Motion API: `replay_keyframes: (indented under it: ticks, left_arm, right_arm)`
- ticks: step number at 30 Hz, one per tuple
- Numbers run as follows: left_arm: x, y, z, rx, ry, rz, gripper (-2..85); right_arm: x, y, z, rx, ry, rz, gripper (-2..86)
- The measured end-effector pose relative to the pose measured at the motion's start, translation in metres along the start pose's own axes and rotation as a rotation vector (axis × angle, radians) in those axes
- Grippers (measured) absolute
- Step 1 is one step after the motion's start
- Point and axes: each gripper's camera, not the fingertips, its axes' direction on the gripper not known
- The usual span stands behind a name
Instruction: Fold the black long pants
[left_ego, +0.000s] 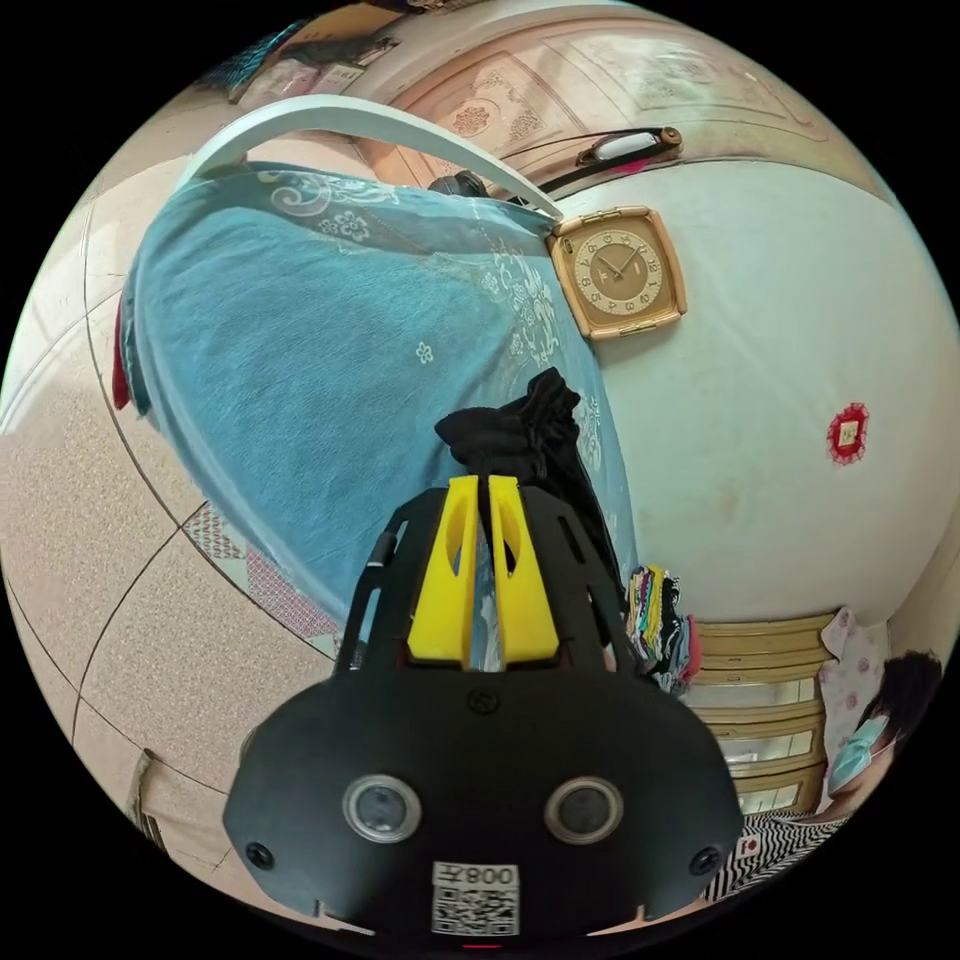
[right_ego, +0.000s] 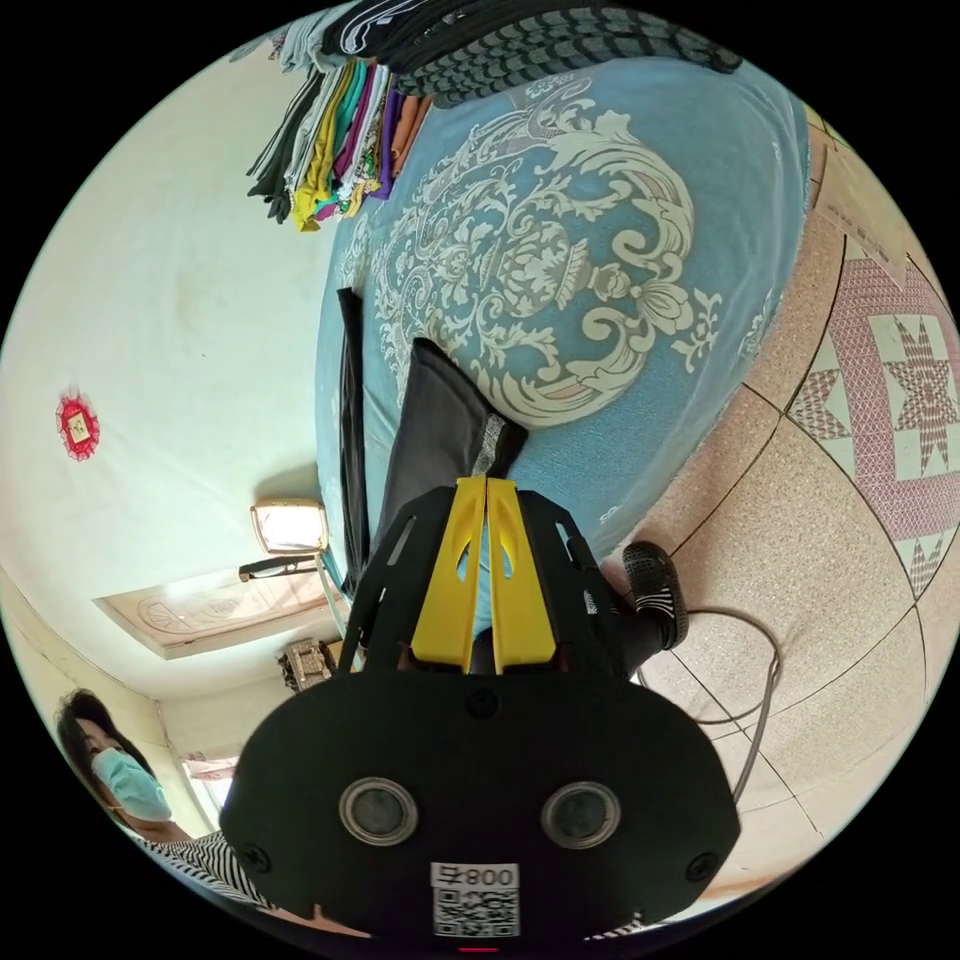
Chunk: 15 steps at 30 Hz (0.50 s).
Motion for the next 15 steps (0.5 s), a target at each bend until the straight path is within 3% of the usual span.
replay_keyframes:
  ticks: [9, 15]
  left_arm:
    - [-0.037, 0.028, 0.002, 0.022, -0.045, -0.134, 3.6]
    - [-0.048, 0.045, -0.015, 0.039, -0.049, -0.099, 4.3]
  right_arm:
    - [0.010, 0.003, 0.020, -0.008, -0.065, 0.076, 0.0]
    - [0.010, 0.021, 0.023, 0.019, -0.066, 0.108, 0.0]
